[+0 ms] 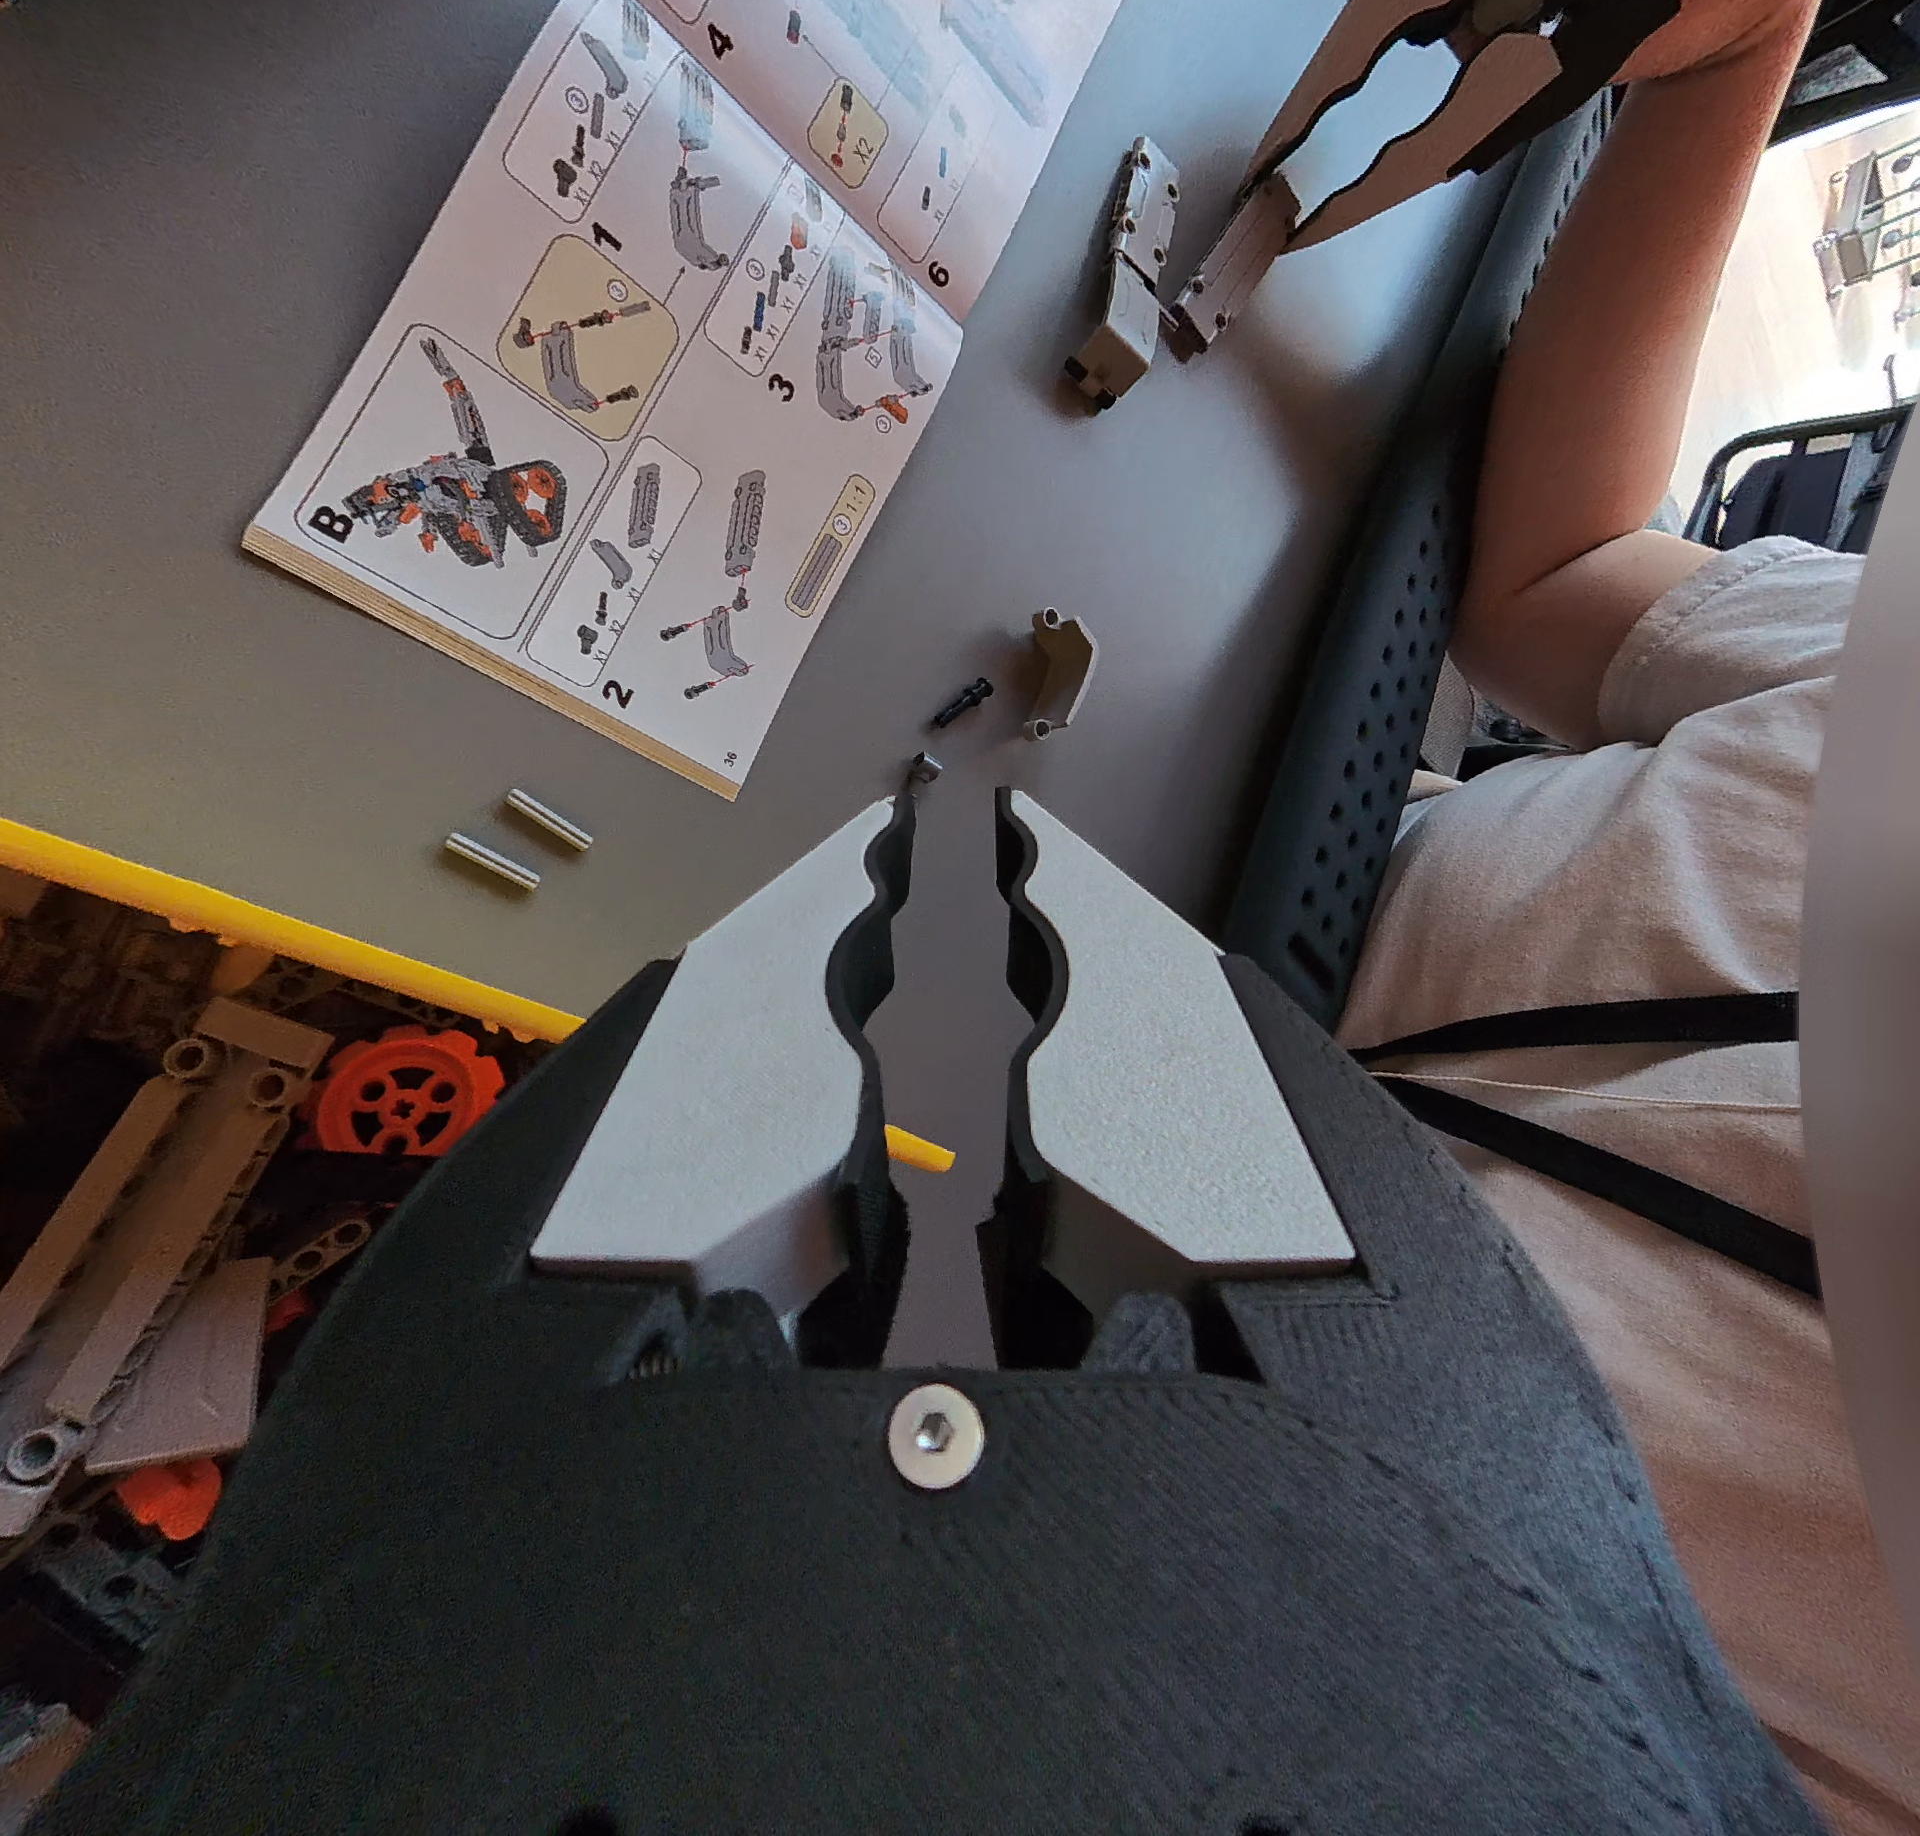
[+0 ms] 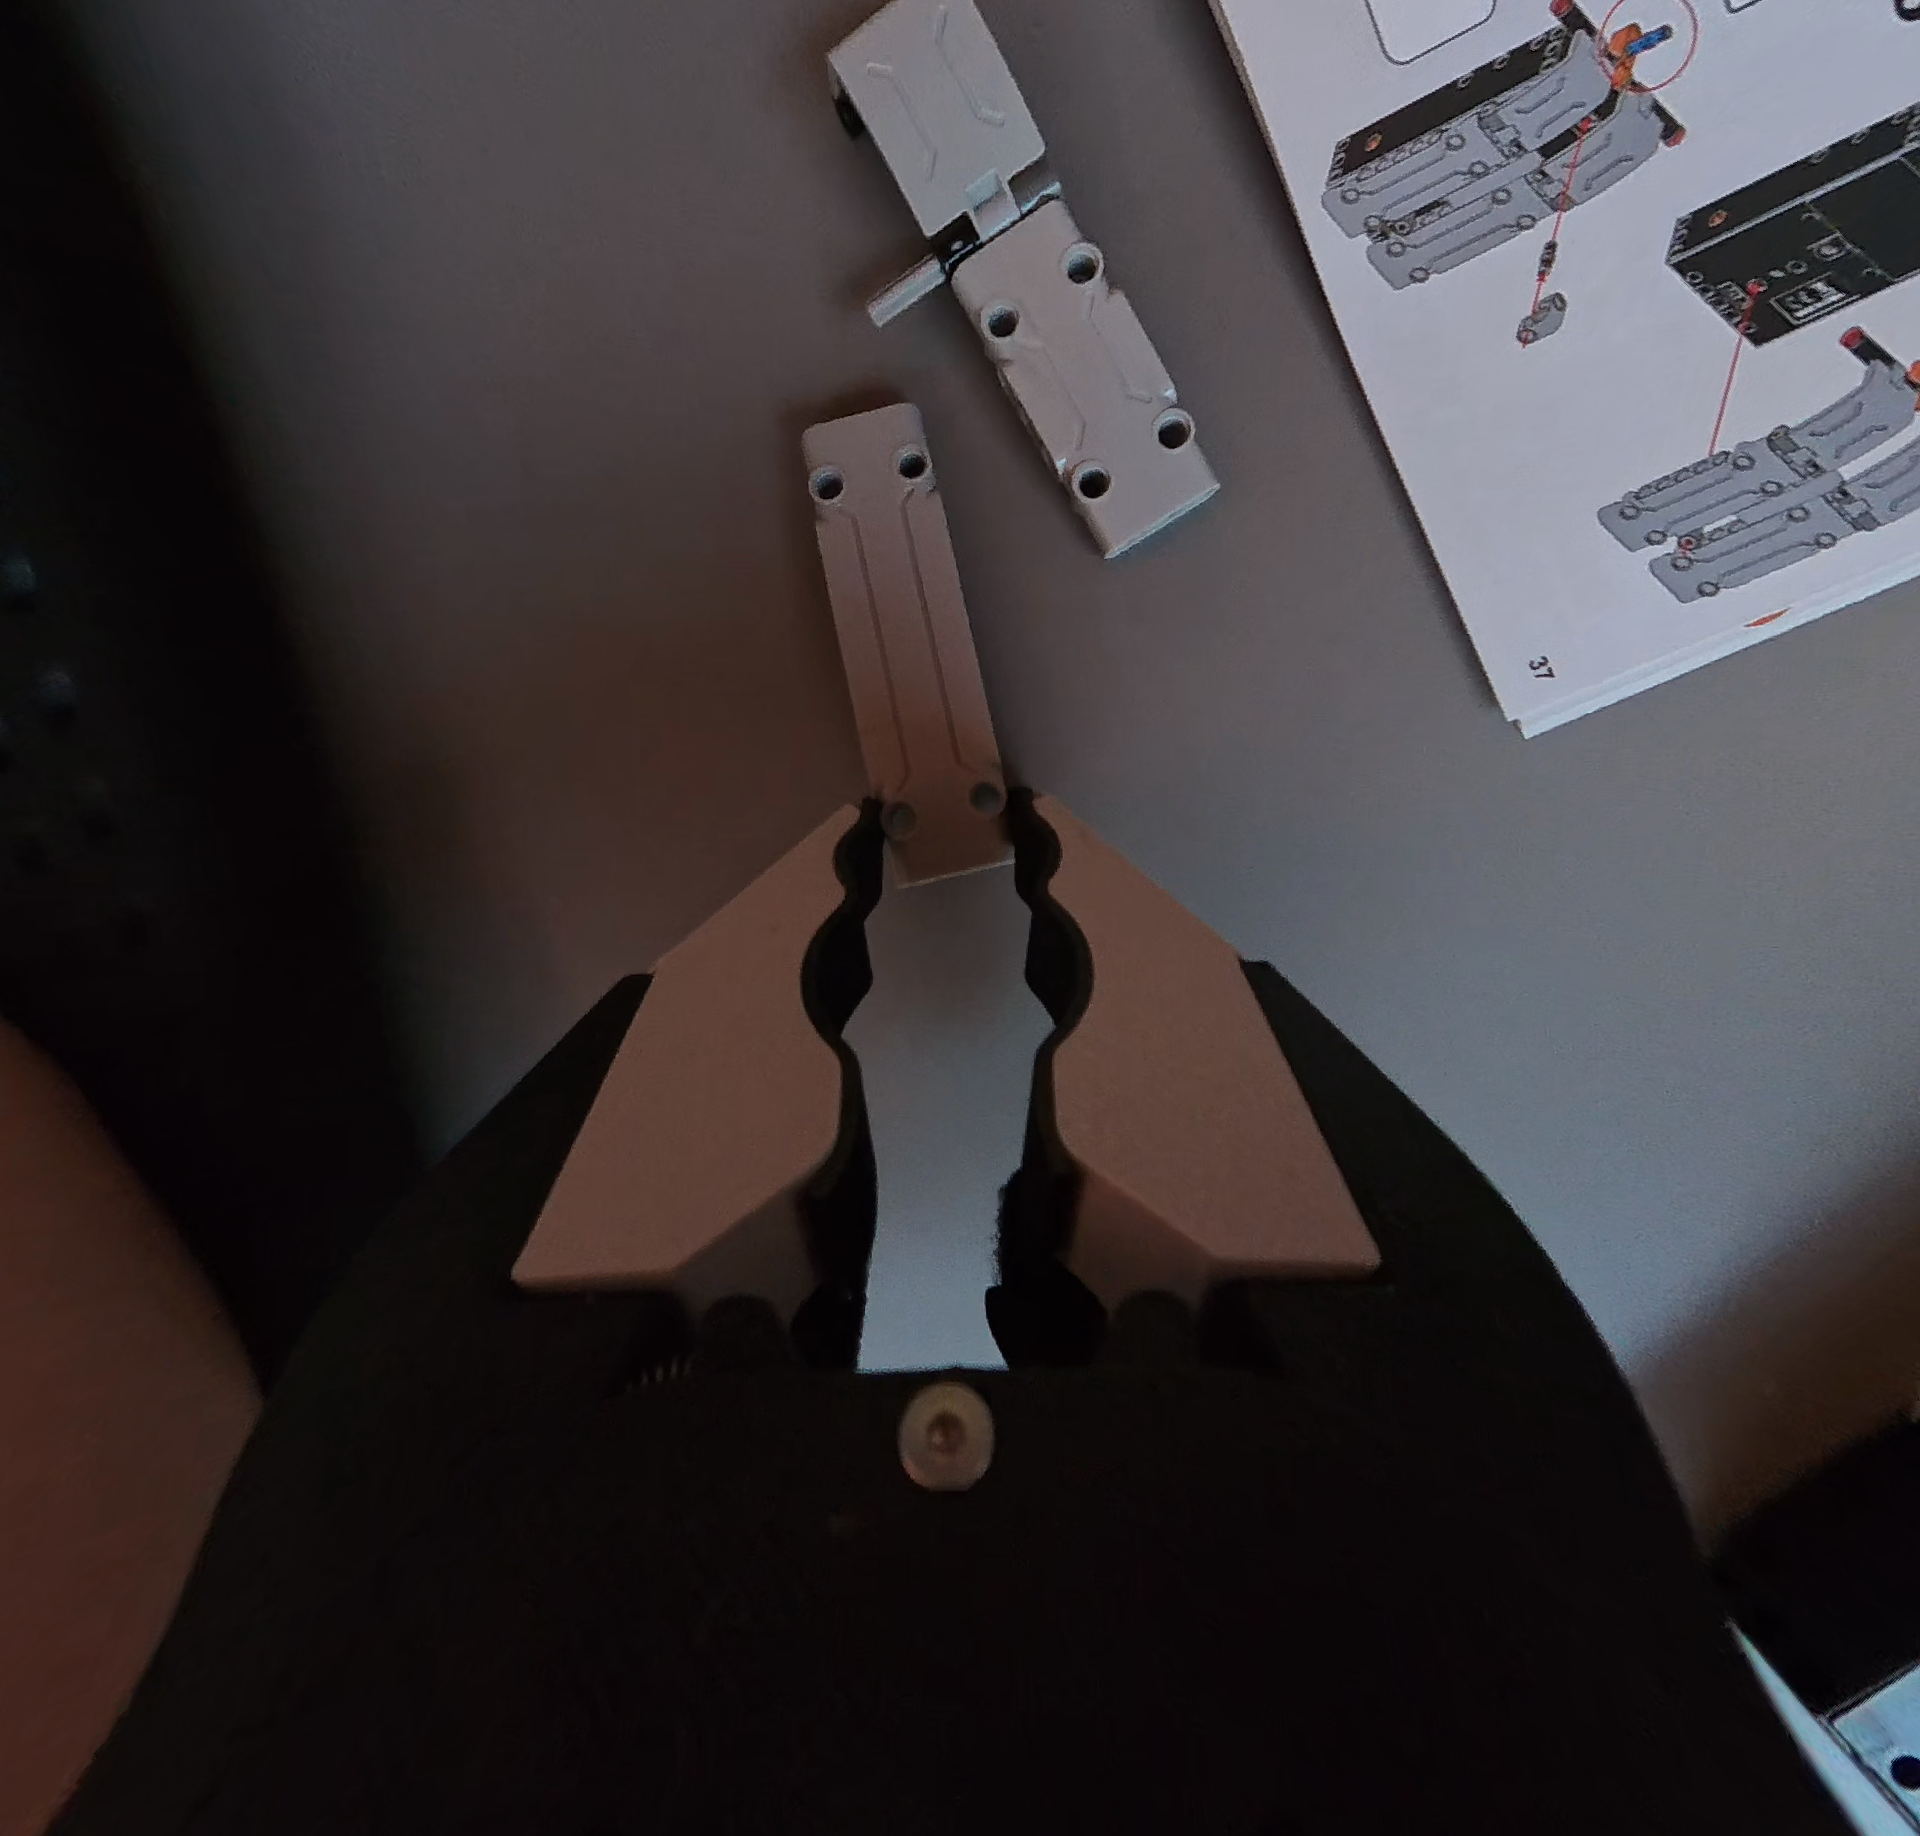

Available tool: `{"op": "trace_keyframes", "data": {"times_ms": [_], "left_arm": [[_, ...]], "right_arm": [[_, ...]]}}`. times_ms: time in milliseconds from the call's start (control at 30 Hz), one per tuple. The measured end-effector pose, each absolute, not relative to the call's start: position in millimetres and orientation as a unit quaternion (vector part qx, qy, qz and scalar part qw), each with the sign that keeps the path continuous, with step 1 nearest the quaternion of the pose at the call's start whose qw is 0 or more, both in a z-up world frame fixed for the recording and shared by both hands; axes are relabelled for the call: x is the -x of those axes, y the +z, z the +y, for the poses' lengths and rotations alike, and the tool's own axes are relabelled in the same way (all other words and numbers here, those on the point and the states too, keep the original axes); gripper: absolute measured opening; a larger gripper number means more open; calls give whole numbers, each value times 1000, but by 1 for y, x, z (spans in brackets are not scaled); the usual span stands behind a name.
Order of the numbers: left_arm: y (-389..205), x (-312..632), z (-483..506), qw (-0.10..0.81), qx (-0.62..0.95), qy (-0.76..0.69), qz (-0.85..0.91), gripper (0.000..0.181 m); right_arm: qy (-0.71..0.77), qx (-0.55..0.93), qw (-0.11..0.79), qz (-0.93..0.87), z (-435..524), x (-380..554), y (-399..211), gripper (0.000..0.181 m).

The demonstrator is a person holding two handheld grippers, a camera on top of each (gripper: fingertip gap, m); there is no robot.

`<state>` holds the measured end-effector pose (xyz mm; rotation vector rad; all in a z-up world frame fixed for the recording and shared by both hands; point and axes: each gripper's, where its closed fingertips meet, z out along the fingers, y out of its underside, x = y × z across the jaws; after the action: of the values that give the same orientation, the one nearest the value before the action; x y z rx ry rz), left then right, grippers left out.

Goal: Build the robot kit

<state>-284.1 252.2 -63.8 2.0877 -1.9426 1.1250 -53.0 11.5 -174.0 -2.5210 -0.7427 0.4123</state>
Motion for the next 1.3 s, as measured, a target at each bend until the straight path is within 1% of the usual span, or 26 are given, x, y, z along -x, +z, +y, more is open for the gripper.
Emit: {"op": "trace_keyframes", "data": {"times_ms": [367, 533, 933, 1167, 1300], "left_arm": [[-70, 286, 254, 46, -685, 358, -633, 14], [-72, 286, 254, 50, -687, 354, -633, 14], [-75, 287, 256, 52, -691, 348, -631, 14], [-76, 288, 256, 52, -692, 345, -633, 14], [-76, 288, 257, 53, -693, 344, -632, 14]], "right_arm": [[141, 908, 256, -301, 26, 62, -171, 24], [142, 901, 245, -328, 36, 74, -175, 24], [141, 881, 253, -373, 56, 97, -176, 24], [164, 899, 233, -334, 31, 86, -174, 24], [145, 903, 265, -306, 26, 70, -165, 24]]}}
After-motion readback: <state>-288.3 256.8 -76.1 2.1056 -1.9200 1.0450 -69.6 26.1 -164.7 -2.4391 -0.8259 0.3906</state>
